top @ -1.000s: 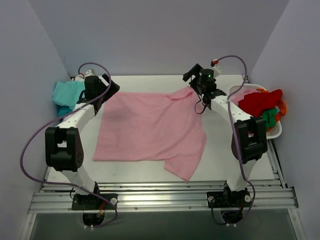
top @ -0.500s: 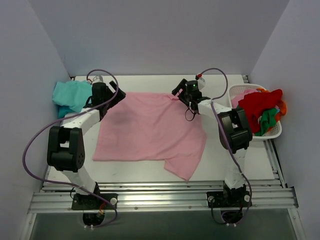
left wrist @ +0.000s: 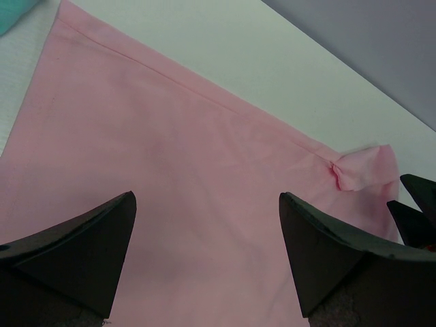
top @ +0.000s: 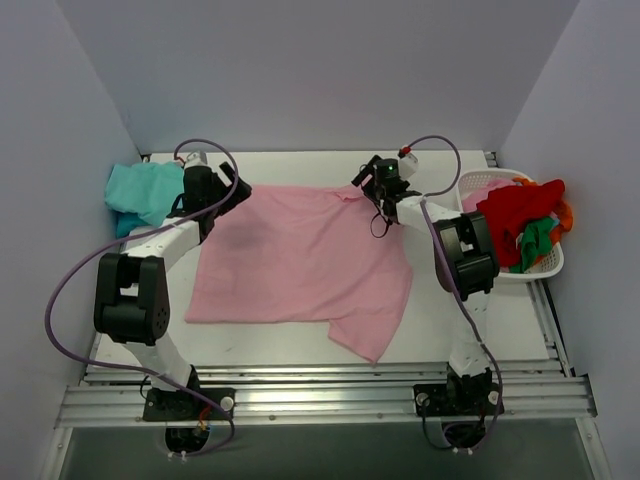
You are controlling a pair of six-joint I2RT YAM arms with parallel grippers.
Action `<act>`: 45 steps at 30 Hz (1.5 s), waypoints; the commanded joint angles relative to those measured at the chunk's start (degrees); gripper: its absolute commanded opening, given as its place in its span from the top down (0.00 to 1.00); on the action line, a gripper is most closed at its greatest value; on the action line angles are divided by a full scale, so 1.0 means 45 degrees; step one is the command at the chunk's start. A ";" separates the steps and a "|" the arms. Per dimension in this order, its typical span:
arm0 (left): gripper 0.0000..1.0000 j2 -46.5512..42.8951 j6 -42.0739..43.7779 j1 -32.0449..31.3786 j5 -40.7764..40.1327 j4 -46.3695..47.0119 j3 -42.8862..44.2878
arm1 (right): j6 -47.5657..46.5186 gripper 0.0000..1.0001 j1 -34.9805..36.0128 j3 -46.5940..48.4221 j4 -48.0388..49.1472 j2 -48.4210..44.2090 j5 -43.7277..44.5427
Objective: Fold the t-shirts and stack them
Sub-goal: Flatten out the tshirt
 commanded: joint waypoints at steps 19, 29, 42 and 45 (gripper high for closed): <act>0.04 0.0222 0.0406 0.0096 0.0032 0.0820 0.0178 | 0.0122 0.33 -0.0441 0.1390 0.0051 0.1391 0.0192; 0.04 0.0690 0.0465 0.0076 0.0032 0.0879 0.0412 | 0.0044 0.73 -0.0480 0.2132 -0.0007 0.2056 -0.0023; 0.04 0.1022 0.0523 0.0076 0.0032 0.0937 0.0530 | 0.0064 0.89 -0.0616 0.2172 0.0110 0.2212 -0.0160; 0.04 0.1101 0.0504 0.0076 0.0032 0.0976 0.0549 | 0.0064 0.89 -0.0675 0.2172 -0.0046 0.2173 -0.0102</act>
